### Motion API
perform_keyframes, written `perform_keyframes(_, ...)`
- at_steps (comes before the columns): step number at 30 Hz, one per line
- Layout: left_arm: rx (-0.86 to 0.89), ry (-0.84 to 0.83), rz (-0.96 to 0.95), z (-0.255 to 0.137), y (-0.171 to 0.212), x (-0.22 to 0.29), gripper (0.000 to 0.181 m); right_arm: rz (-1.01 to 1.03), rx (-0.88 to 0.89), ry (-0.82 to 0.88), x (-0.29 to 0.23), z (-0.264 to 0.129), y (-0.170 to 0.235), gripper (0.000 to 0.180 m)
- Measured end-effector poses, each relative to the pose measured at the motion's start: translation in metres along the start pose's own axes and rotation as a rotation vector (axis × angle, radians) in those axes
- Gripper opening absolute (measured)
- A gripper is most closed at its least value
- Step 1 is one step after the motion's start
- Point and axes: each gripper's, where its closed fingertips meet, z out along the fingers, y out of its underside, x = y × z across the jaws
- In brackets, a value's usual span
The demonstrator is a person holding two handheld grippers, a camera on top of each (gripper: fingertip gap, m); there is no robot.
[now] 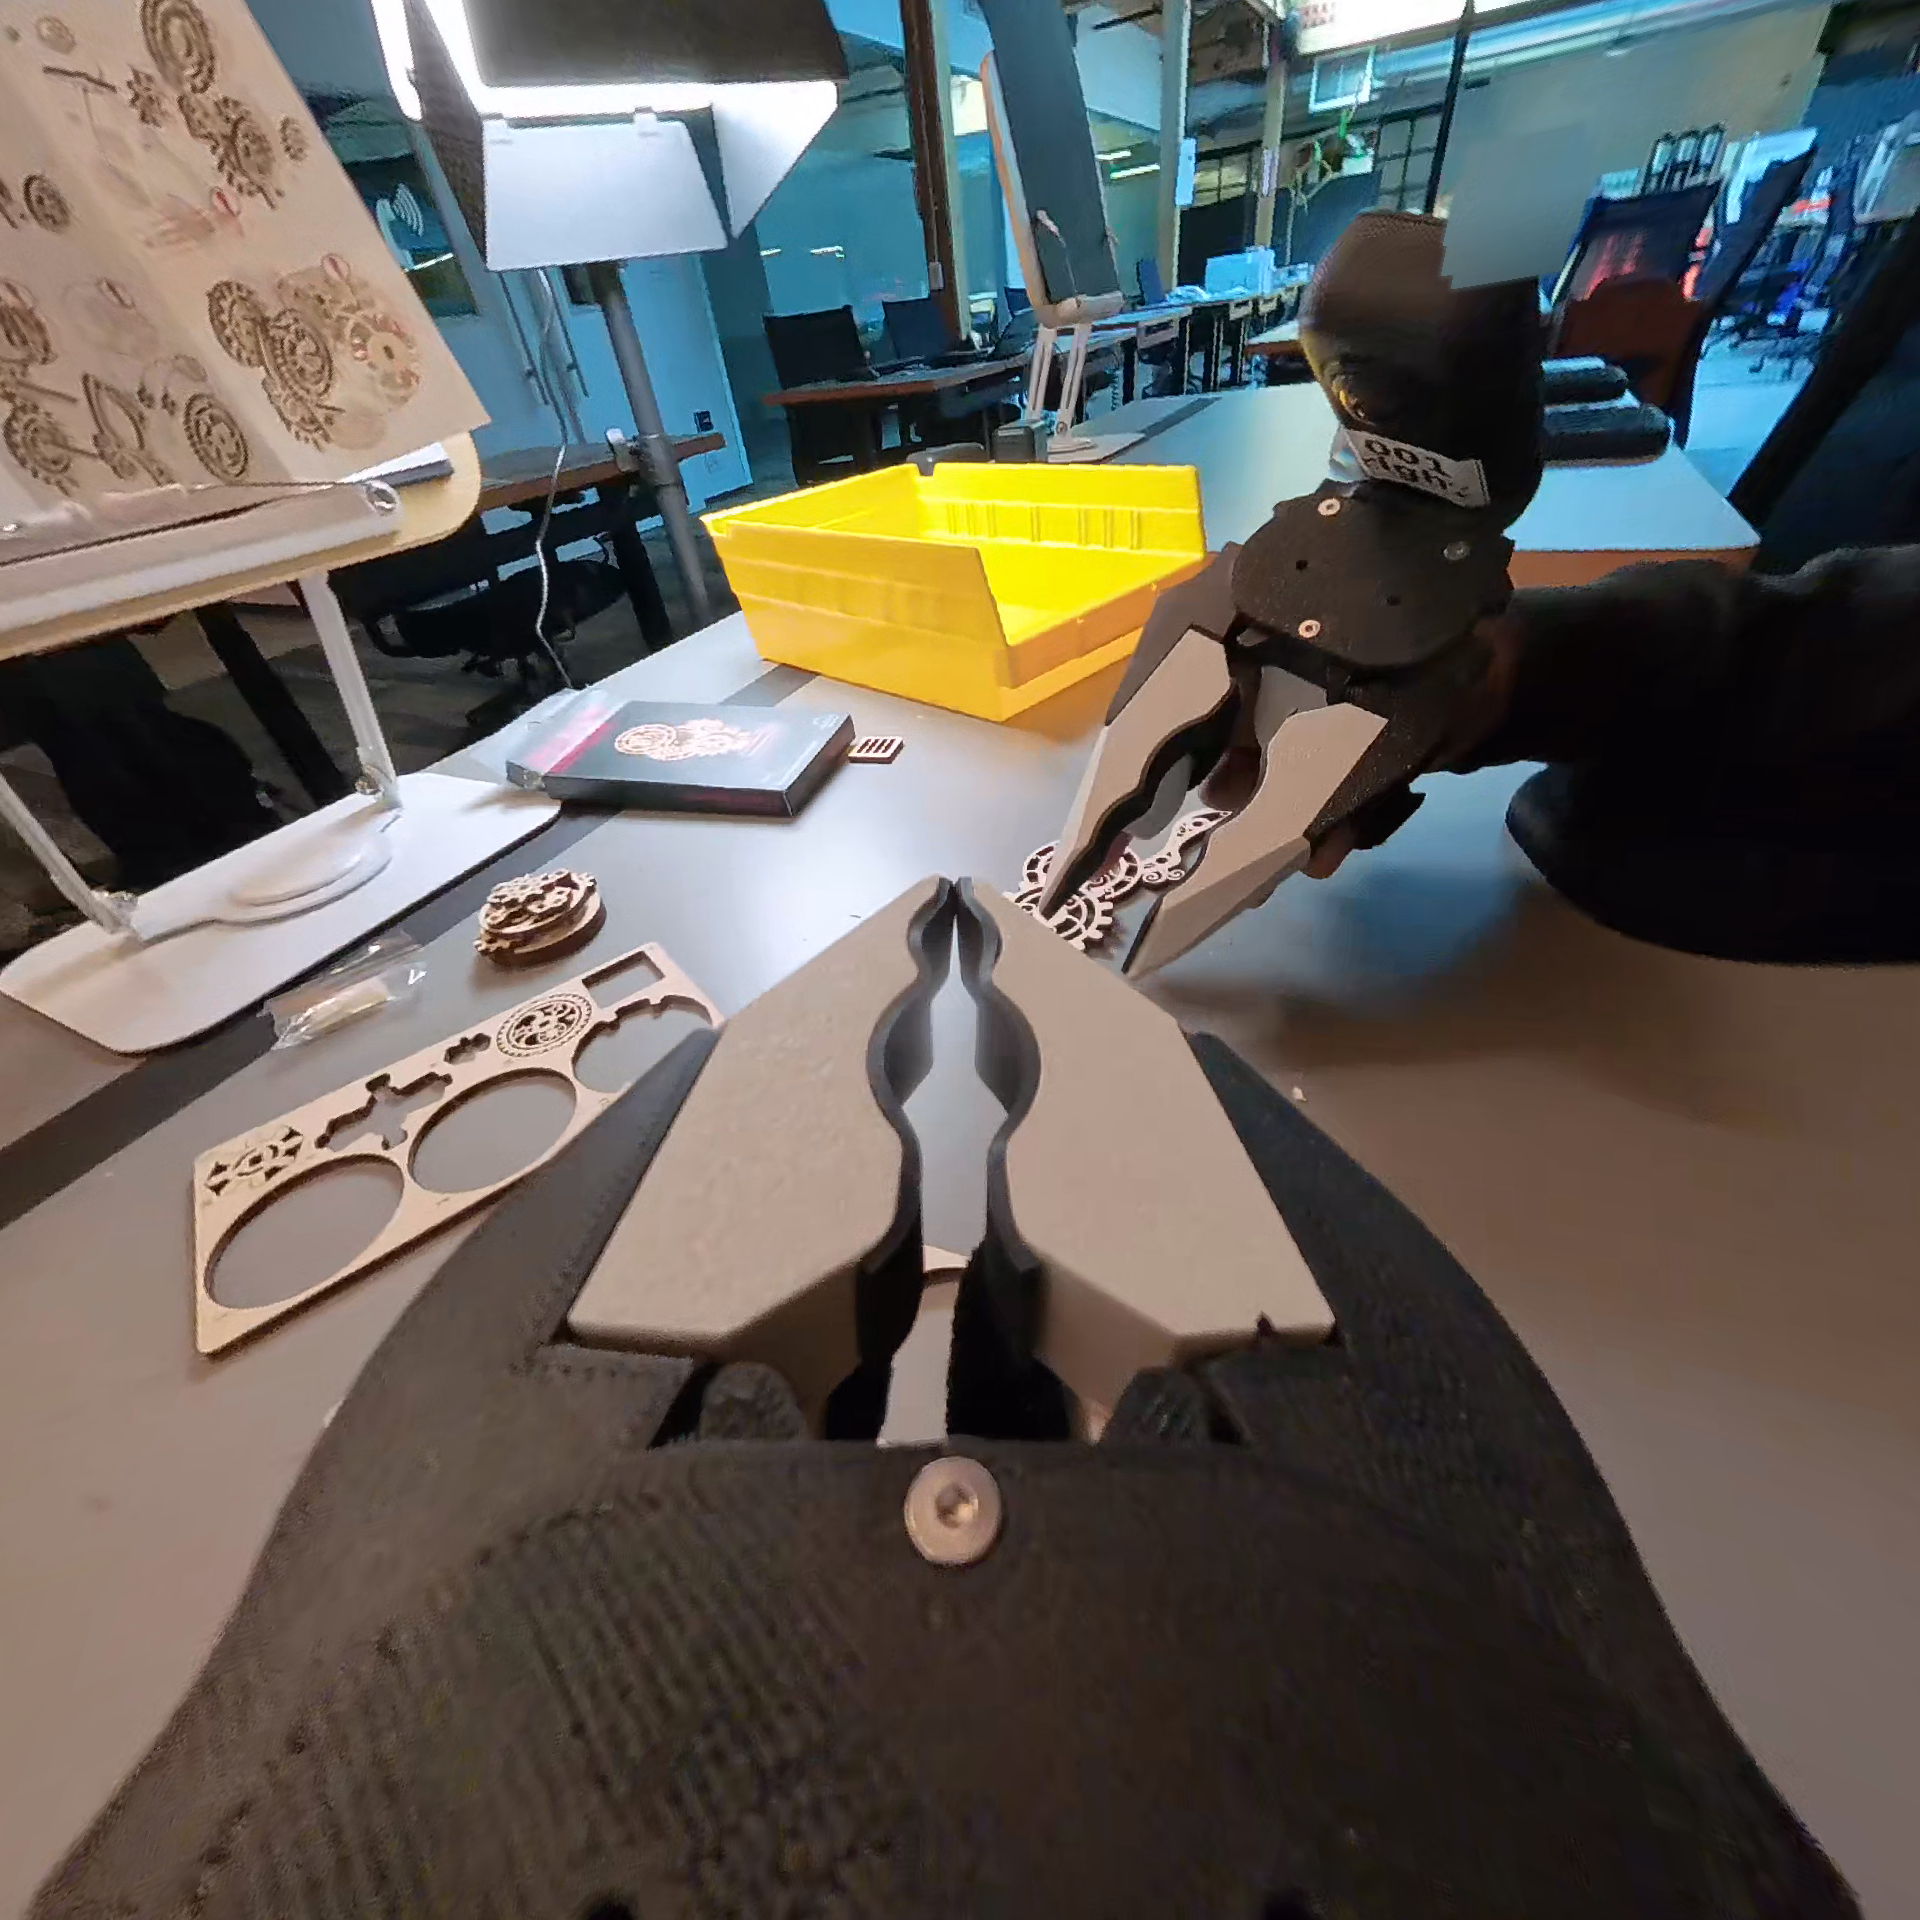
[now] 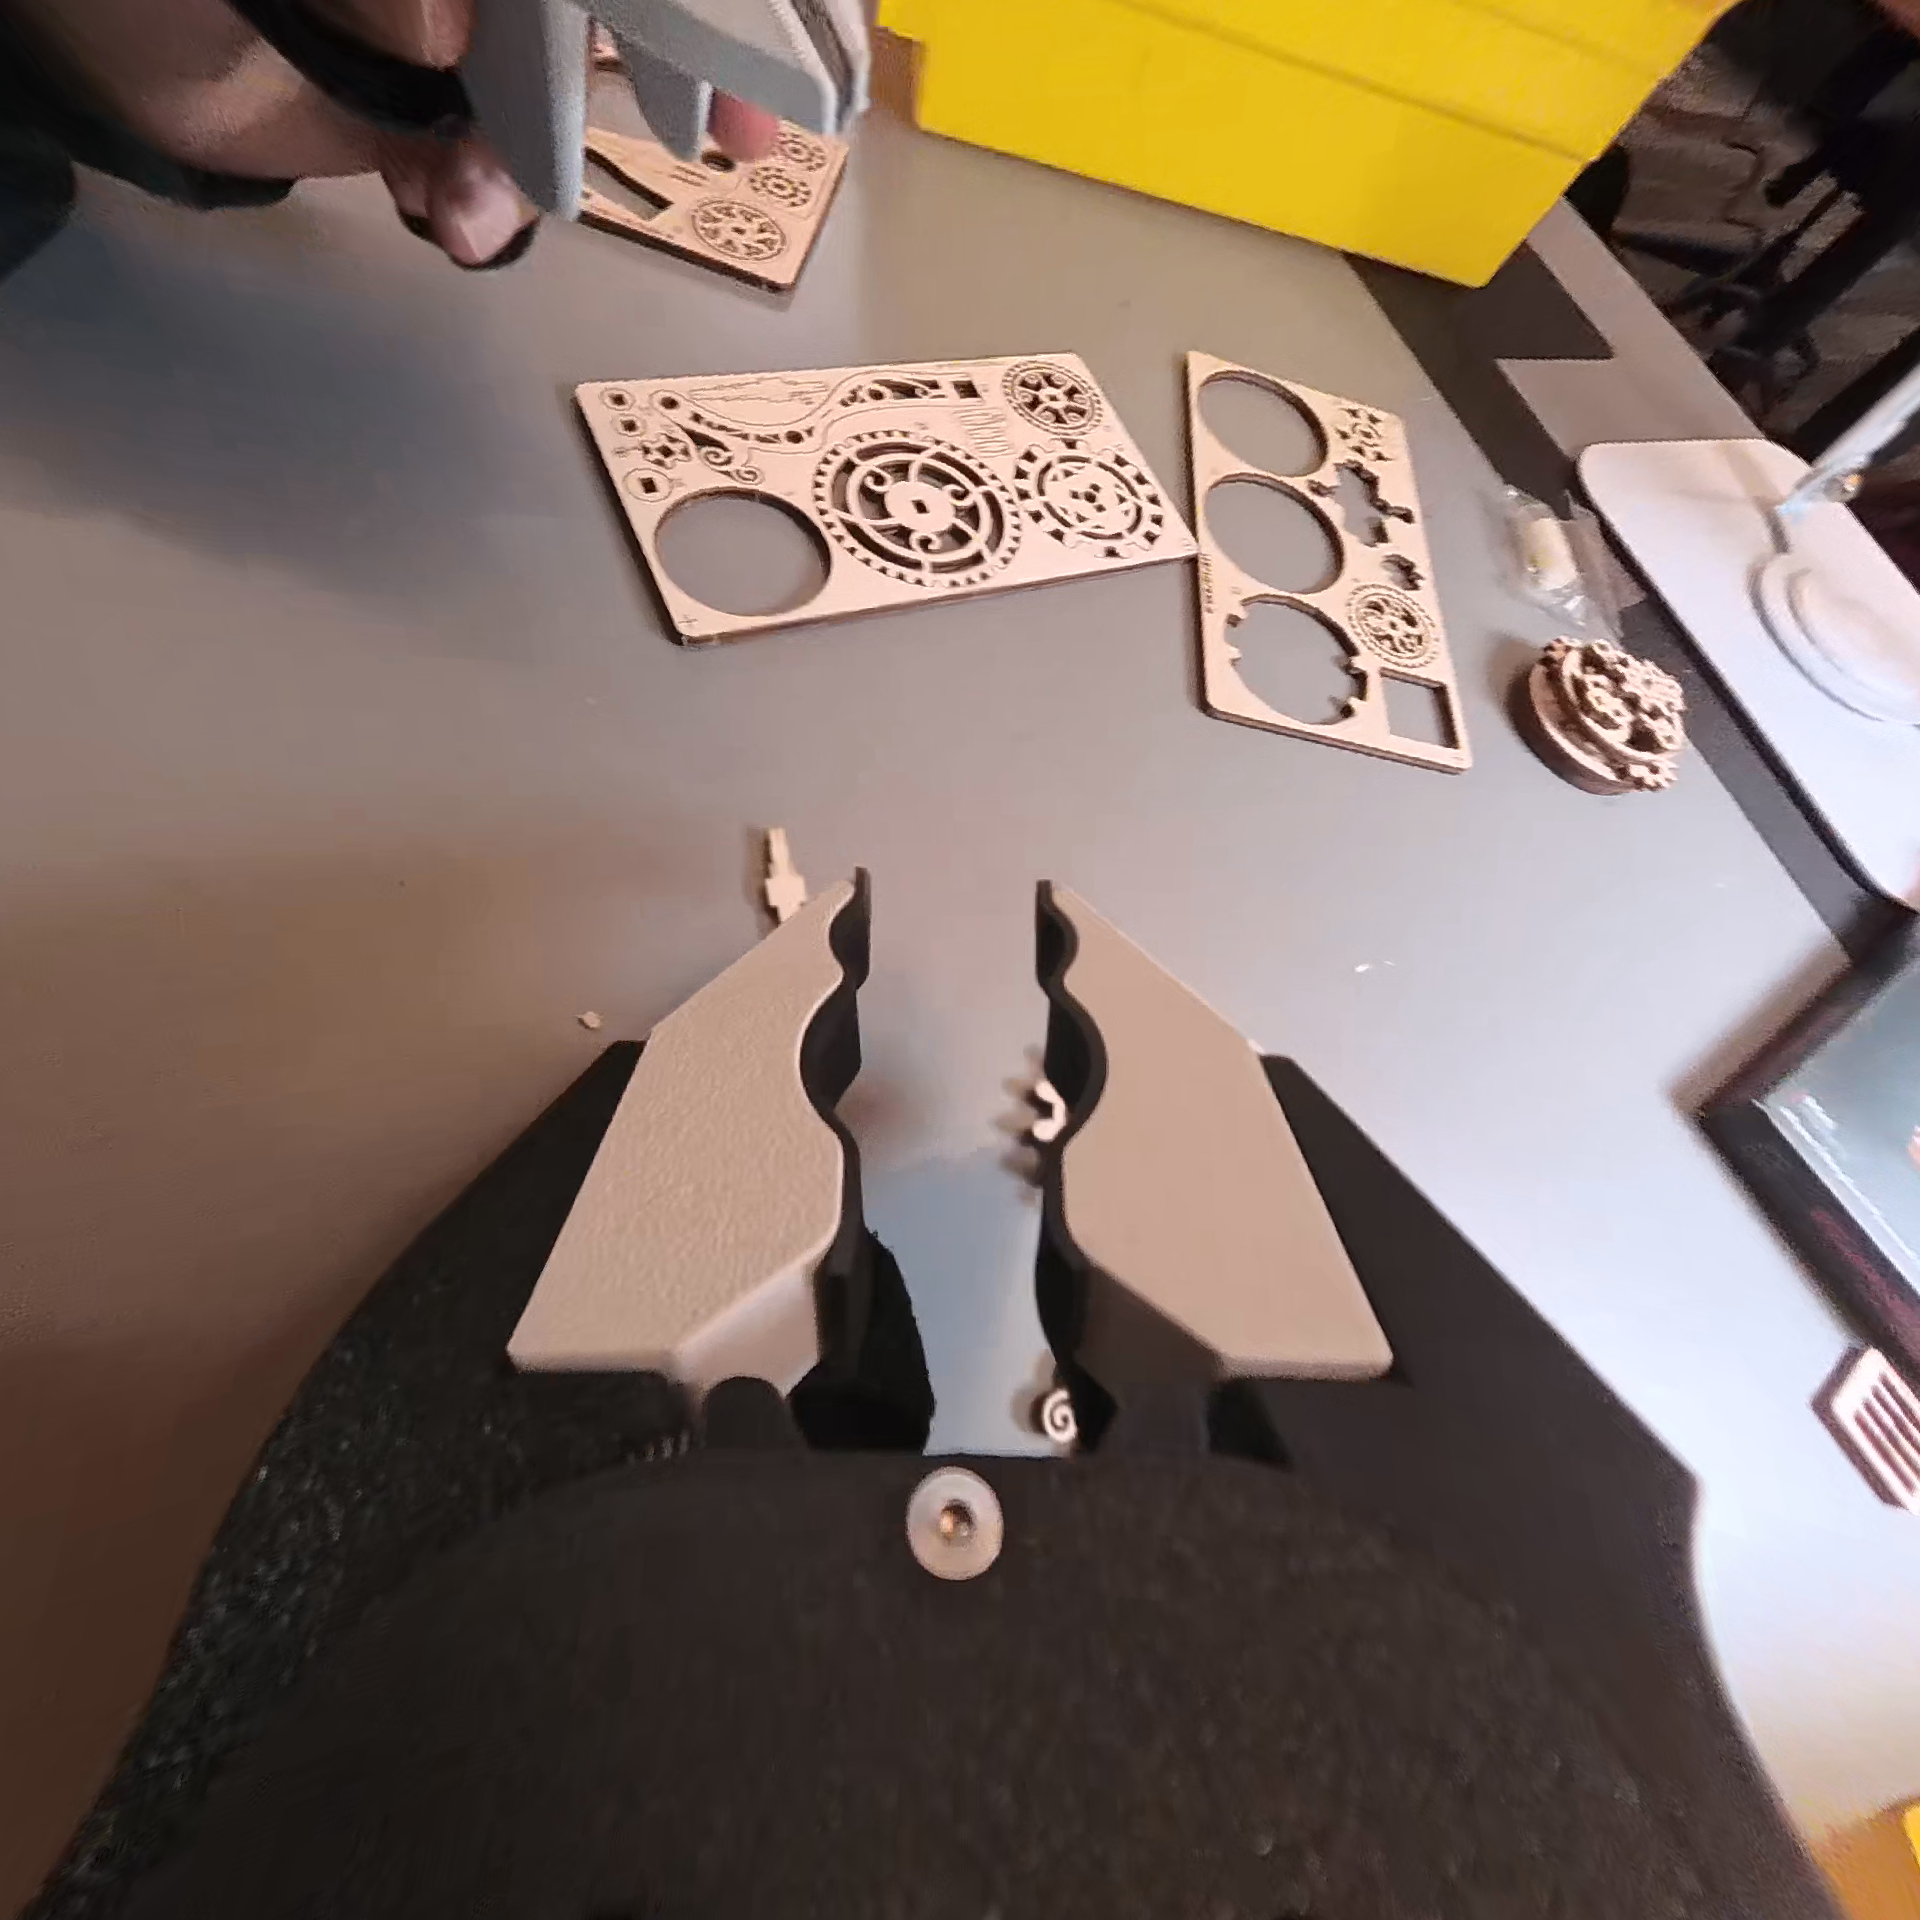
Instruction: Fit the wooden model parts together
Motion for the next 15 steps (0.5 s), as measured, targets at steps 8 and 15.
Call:
perform_keyframes(8, 0.0, -0.047, -0.103, -0.007, 0.0, -0.016, 0.0, 0.047, -0.083, 0.098, 0.034, -0.025, 0.027, 0.01)
perform_keyframes(15, -0.058, -0.073, -0.145, -0.008, 0.015, -0.027, 0.0, 0.124, -0.124, 0.04, 0.055, -0.043, 0.037, 0.018)
